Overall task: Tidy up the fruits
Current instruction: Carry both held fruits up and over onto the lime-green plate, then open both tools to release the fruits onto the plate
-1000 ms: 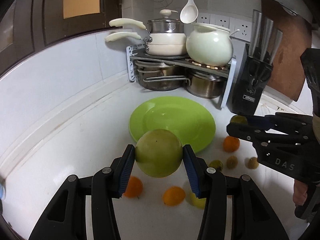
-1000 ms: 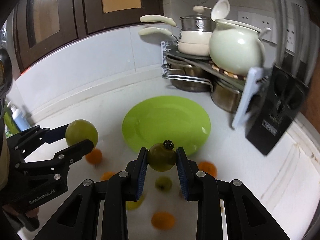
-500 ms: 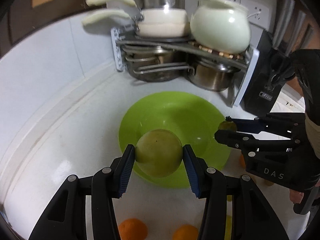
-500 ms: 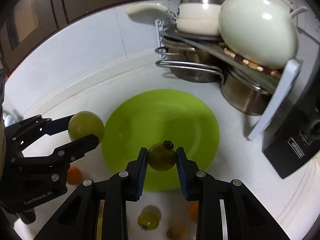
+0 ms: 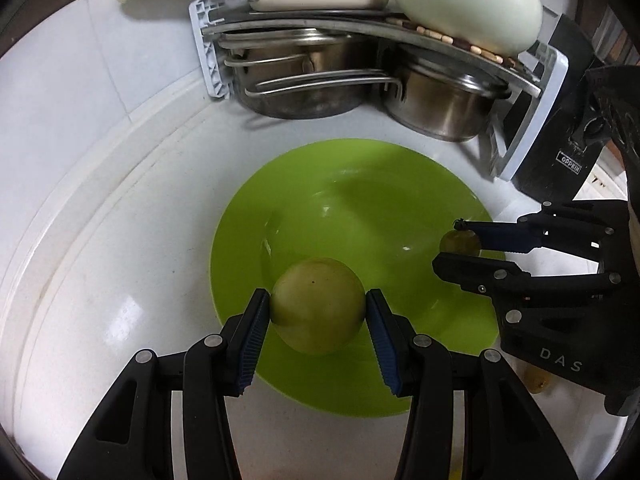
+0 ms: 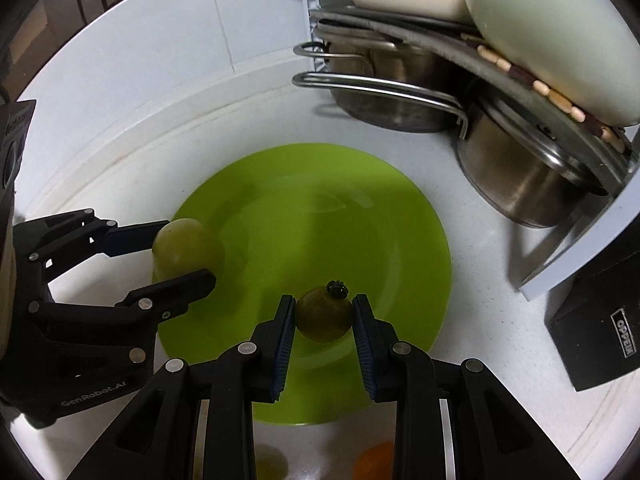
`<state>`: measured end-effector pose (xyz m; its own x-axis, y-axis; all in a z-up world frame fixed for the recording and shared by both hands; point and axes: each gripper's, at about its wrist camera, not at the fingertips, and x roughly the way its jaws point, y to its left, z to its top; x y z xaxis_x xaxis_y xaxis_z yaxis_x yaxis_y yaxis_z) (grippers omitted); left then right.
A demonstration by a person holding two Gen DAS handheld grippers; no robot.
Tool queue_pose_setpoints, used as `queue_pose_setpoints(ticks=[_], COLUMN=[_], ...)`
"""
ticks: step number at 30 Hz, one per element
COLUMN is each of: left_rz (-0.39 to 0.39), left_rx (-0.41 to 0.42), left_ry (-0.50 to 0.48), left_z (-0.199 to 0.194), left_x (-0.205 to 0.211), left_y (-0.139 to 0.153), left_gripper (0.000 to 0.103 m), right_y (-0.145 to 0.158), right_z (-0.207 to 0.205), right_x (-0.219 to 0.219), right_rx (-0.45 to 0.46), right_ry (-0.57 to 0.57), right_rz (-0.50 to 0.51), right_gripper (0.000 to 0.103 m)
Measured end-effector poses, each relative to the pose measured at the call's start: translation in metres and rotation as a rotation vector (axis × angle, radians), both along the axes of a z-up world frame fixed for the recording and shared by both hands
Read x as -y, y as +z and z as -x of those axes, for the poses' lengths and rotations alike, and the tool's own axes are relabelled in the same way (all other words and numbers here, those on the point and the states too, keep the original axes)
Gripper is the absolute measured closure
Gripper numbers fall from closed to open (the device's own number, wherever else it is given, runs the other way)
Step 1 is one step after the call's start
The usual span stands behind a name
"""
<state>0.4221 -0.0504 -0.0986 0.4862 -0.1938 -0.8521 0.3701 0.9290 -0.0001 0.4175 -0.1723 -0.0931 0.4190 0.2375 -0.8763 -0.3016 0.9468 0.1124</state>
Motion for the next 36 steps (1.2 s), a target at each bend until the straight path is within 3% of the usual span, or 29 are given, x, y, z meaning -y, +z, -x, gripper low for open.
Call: queue_pose_setpoints(ticks=[16,28,30,36], left_rz=[0.015,0.048,0.053,0.072], left_rx=[-0.022,0.119,0.150,0.241], left_ry=[0.002,0.036,0.039,0.070], left_z=[-0.007,0.021,0.032,0.066], left_x=[-0.001,-0.017,-0.022,-0.038], left_y=[-0.006,0.042,0.053,0.085], left_gripper=[0.054,0.034,0.032,0.023], right_y=[-0.011,0.025,0.039,0.074], right_z=[-0.004,0.025,0.035,0.067], right_x=[-0.004,0.001,0.002,0.004], right_rx=[-0.025,0.084,0.126,0.228], right_ry=[0.005,-0.026,-0.045,-0.096], right_rz=[-0.004,0.002,0.005,-0.002], right_gripper=[0.073,0.067,0.059,0.050])
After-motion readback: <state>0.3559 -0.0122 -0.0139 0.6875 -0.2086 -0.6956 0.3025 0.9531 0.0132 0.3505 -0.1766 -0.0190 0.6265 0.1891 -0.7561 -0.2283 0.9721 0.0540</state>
